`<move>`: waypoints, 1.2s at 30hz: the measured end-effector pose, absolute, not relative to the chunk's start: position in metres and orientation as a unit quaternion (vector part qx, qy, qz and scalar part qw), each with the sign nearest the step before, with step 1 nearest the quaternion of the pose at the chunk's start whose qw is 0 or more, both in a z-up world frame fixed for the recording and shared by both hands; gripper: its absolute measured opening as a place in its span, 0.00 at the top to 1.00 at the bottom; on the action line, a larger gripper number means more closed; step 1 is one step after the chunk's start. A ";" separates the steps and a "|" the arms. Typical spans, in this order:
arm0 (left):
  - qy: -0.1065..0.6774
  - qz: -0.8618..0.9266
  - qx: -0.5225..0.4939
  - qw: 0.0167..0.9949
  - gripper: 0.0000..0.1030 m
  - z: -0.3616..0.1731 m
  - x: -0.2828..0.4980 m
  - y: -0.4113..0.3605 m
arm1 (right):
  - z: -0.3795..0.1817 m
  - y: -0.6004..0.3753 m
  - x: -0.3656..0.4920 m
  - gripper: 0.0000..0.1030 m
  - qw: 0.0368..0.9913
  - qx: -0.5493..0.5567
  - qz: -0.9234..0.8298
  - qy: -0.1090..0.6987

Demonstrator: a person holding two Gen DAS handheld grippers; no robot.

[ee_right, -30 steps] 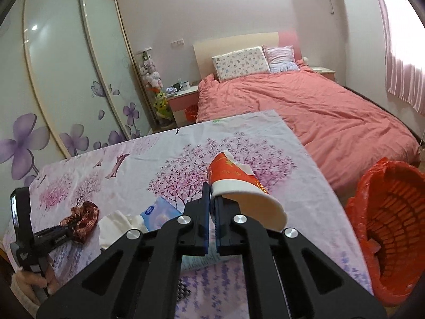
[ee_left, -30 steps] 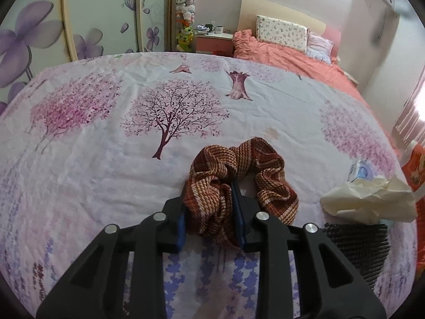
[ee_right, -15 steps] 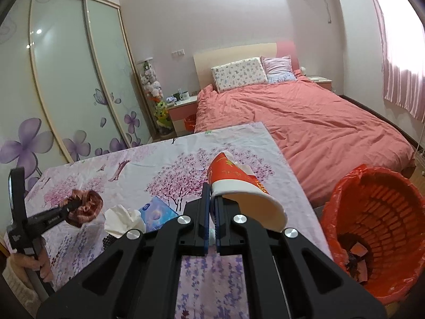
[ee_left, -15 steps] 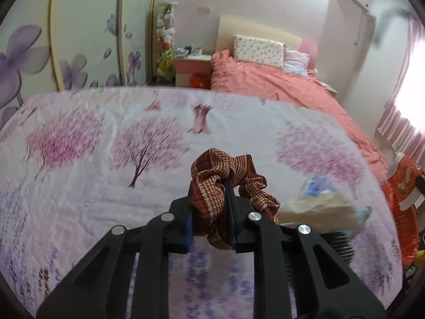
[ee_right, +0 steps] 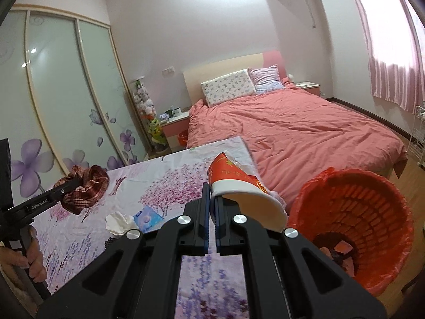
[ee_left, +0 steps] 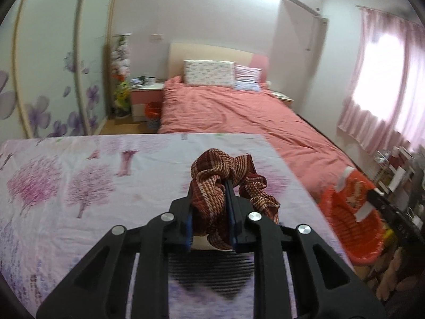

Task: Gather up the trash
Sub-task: 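Carry both items over the orange basket and open both grippers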

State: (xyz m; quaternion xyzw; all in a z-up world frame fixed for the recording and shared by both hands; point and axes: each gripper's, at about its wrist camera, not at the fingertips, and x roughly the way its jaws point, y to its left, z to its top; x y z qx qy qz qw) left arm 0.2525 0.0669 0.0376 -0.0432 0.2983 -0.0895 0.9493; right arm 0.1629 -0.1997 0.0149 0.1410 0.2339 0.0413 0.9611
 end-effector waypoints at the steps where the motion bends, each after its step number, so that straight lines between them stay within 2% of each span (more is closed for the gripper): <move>1: 0.298 -0.098 -0.042 0.949 0.80 0.038 0.252 0.059 | 0.014 -0.202 0.161 0.97 0.962 0.141 0.038 0.232; 14: 0.310 -0.230 -0.008 0.922 0.80 0.028 0.244 -0.083 | 0.005 -0.275 0.137 0.97 0.957 0.190 -0.021 0.219; 25: 0.342 -0.297 0.010 0.892 0.79 -0.009 0.246 -0.185 | -0.008 -0.334 0.133 0.97 0.945 0.242 -0.058 0.213; 31: 0.358 -0.308 0.023 0.881 0.66 -0.028 0.252 -0.216 | -0.021 -0.359 0.144 0.95 0.927 0.281 -0.070 0.238; 32: 0.362 -0.308 0.027 0.879 0.62 -0.031 0.254 -0.219 | -0.024 -0.360 0.145 0.91 0.924 0.286 -0.070 0.243; 35: 0.368 -0.303 0.032 0.878 0.57 -0.038 0.258 -0.221 | -0.034 -0.365 0.146 0.73 0.917 0.301 -0.073 0.253; 36: 0.370 -0.300 0.032 0.879 0.57 -0.039 0.259 -0.220 | -0.036 -0.364 0.145 0.72 0.915 0.304 -0.073 0.254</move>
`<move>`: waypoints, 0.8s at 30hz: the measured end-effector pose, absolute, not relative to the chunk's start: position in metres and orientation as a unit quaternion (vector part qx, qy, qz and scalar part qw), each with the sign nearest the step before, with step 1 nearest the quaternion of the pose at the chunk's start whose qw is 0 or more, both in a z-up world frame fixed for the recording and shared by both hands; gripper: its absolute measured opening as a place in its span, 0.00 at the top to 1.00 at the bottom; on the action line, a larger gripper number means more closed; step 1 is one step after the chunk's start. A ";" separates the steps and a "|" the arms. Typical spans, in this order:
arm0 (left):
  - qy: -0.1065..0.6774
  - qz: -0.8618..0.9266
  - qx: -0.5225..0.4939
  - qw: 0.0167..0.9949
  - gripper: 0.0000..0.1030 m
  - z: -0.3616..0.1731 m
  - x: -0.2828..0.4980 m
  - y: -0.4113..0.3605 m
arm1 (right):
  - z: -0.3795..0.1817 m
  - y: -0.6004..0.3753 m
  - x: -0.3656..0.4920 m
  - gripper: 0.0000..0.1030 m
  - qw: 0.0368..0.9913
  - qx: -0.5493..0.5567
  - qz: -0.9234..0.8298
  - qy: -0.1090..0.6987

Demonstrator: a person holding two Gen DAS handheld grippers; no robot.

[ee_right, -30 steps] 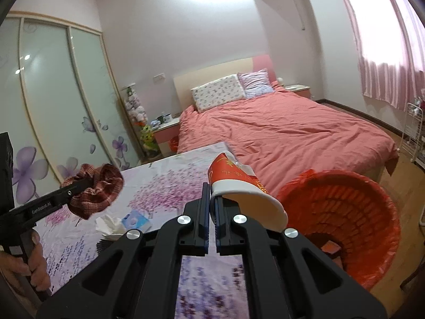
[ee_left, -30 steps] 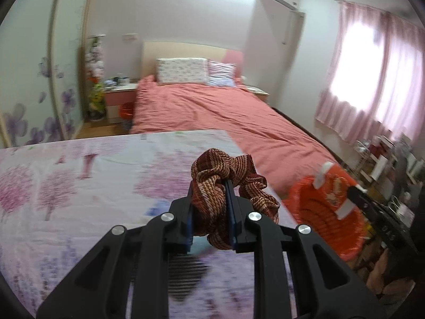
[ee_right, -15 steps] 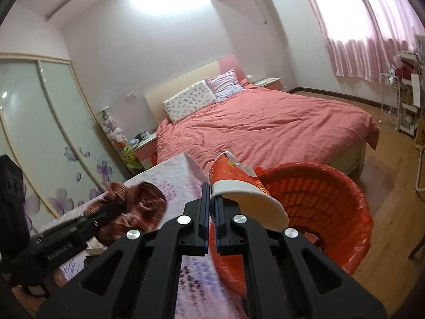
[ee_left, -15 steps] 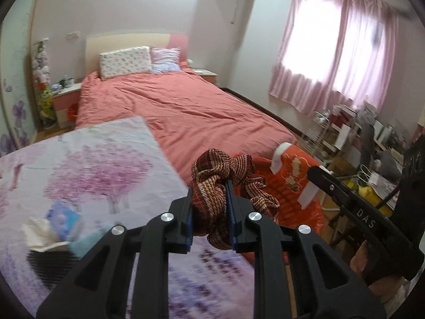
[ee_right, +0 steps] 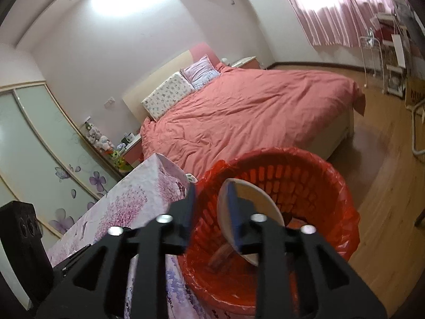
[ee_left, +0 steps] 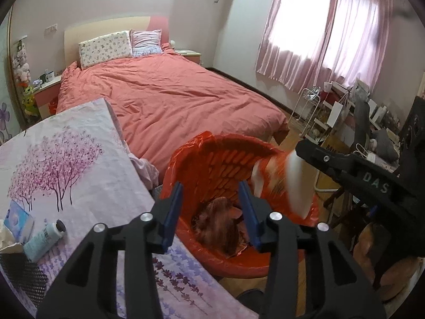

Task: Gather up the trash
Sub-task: 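Carry both items over the orange basket and open both grippers, then return both open grippers from the basket to the items on the bed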

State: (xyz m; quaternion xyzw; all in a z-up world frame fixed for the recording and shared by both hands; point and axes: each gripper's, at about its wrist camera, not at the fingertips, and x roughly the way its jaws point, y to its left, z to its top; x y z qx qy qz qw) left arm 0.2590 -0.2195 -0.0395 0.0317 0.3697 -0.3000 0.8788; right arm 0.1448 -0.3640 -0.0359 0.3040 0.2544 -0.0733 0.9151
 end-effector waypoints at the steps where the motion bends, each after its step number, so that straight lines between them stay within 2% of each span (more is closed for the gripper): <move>1: 0.371 -0.295 0.032 0.880 0.56 -0.041 0.260 -0.216 | -0.037 -0.363 0.143 0.72 0.915 0.304 -0.074 0.256; 12: 0.353 -0.257 0.033 0.899 0.51 -0.028 0.255 -0.168 | -0.025 -0.347 0.137 0.72 0.922 0.279 -0.069 0.258; 24: 0.319 -0.156 0.031 0.935 0.37 -0.010 0.237 -0.064 | -0.017 -0.289 0.136 0.72 0.938 0.213 -0.047 0.270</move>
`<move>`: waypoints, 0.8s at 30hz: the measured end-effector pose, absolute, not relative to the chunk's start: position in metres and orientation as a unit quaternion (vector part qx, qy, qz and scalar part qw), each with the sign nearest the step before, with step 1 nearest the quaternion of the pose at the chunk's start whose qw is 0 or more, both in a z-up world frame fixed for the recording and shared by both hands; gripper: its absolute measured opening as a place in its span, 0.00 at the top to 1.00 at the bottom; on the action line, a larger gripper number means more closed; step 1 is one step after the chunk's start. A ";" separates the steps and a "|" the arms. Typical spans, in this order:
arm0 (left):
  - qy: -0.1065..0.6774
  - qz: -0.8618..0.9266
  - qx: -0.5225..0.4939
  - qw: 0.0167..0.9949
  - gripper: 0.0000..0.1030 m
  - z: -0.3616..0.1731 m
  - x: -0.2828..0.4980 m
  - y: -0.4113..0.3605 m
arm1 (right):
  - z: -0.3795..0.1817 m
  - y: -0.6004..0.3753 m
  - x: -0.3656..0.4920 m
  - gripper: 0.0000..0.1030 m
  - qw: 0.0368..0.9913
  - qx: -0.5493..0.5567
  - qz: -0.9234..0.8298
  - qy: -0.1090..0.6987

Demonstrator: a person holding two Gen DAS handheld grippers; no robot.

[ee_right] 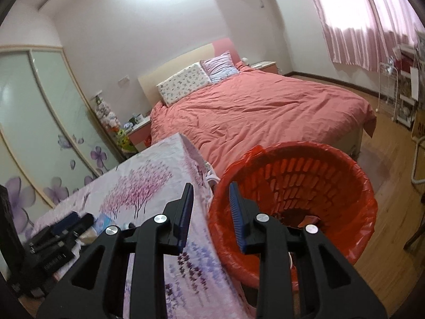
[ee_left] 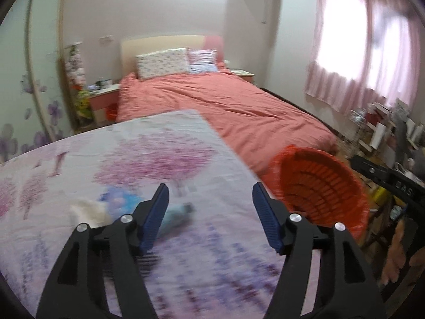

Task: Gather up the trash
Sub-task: 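Return both open grippers from the basket to the items on the bed, then grasp the crumpled cream tissue with the left gripper and lift it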

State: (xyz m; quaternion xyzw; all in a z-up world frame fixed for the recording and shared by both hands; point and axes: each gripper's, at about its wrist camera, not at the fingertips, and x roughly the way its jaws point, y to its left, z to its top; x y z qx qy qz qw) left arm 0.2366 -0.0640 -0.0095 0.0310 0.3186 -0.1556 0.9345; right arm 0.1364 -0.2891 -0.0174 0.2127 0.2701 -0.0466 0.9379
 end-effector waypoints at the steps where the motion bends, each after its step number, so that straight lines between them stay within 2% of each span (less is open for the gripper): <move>1: 0.317 -0.140 0.027 0.938 0.36 -0.009 0.236 -0.049 | -0.018 -0.284 0.137 0.72 0.939 0.206 -0.046 0.272; 6: 0.315 -0.077 0.011 0.946 0.34 -0.011 0.235 0.006 | -0.025 -0.254 0.144 0.72 0.940 0.180 -0.035 0.287; 15: 0.378 -0.020 -0.037 0.925 0.35 -0.045 0.261 0.063 | -0.034 -0.216 0.148 0.72 0.939 0.147 -0.012 0.312; 24: 0.416 -0.003 -0.056 0.907 0.55 -0.069 0.273 0.078 | -0.039 -0.201 0.153 0.72 0.936 0.139 -0.005 0.323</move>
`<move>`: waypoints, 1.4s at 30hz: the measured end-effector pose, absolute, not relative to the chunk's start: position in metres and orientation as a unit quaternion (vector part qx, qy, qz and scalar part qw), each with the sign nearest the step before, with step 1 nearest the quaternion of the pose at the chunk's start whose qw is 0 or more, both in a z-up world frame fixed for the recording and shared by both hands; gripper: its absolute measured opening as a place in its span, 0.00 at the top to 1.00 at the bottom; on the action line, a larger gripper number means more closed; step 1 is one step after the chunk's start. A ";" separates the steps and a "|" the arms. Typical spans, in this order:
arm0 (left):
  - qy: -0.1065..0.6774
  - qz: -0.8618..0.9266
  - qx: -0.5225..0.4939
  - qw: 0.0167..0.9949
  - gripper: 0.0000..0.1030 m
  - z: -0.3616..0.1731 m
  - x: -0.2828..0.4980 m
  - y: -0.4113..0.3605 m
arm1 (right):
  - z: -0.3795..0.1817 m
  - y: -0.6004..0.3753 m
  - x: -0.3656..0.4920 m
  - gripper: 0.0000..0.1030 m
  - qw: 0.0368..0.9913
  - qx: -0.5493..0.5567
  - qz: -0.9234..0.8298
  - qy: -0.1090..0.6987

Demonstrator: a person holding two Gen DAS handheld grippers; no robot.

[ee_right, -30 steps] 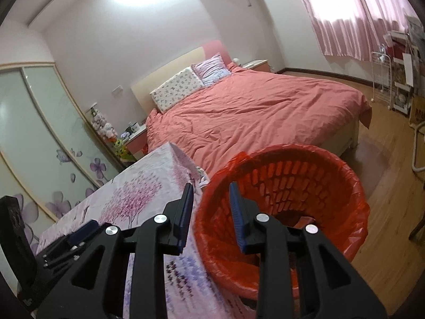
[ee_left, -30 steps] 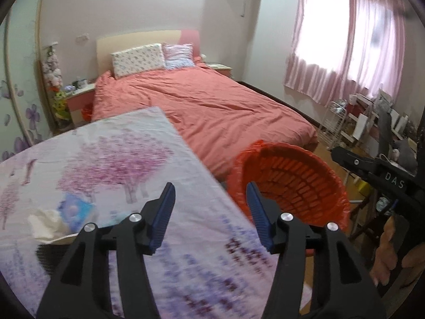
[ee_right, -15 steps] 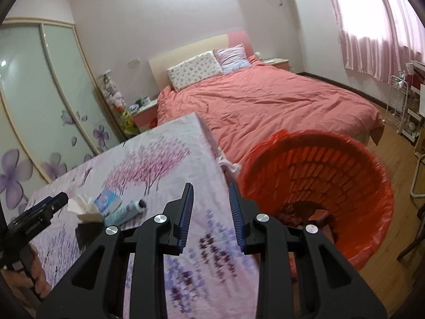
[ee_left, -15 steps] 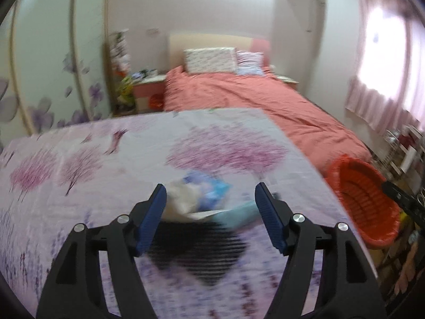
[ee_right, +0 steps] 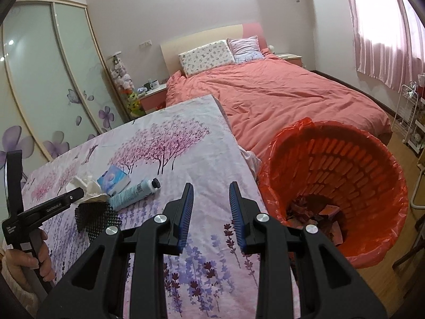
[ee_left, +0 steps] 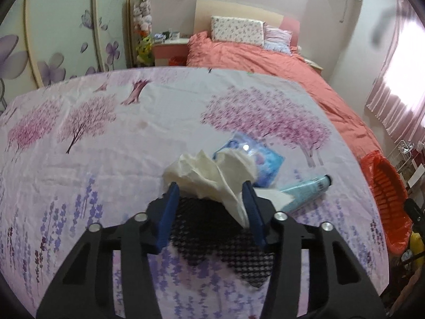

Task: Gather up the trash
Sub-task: 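Grasp the crumpled cream tissue with the left gripper and lift it, then lower the open right gripper toward the light blue tube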

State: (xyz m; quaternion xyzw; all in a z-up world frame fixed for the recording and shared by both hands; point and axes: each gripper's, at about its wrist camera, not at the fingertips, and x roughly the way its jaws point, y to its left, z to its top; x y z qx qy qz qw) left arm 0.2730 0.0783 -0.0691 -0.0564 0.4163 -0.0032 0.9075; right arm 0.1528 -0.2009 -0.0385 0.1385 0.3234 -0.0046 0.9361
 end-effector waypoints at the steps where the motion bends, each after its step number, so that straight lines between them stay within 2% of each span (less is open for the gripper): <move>1: 0.422 -0.001 -0.063 0.904 0.57 -0.073 0.274 0.084 | -0.039 -0.199 0.153 0.72 0.936 0.139 -0.003 0.325; 3: 0.427 0.003 -0.068 0.902 0.60 -0.077 0.276 0.089 | -0.040 -0.197 0.154 0.72 0.935 0.137 0.000 0.326; 6: 0.434 0.001 -0.076 0.898 0.79 -0.082 0.282 0.096 | -0.041 -0.191 0.157 0.72 0.935 0.135 0.005 0.329; 9: 0.424 -0.001 -0.083 0.902 0.82 -0.079 0.283 0.103 | -0.041 -0.184 0.159 0.72 0.935 0.131 0.012 0.331; 10: 0.418 -0.001 -0.082 0.905 0.93 -0.077 0.282 0.105 | -0.041 -0.181 0.160 0.72 0.934 0.129 0.014 0.332; 18: 0.381 0.017 -0.076 0.921 0.93 -0.061 0.268 0.143 | -0.047 -0.149 0.174 0.72 0.929 0.117 0.042 0.350; 24: 0.392 0.043 -0.071 0.916 0.92 -0.069 0.264 0.174 | -0.056 -0.116 0.190 0.72 0.920 0.107 0.067 0.372; 30: 0.413 0.053 -0.081 0.906 0.88 -0.087 0.263 0.193 | -0.071 -0.089 0.209 0.72 0.906 0.102 0.081 0.404; 38: 0.422 0.046 -0.083 0.901 0.86 -0.098 0.265 0.197 | -0.065 -0.089 0.236 0.72 0.919 0.095 0.024 0.382; 42: 0.423 0.043 -0.093 0.900 0.85 -0.099 0.265 0.200 | -0.068 -0.098 0.262 0.72 0.913 0.096 0.000 0.395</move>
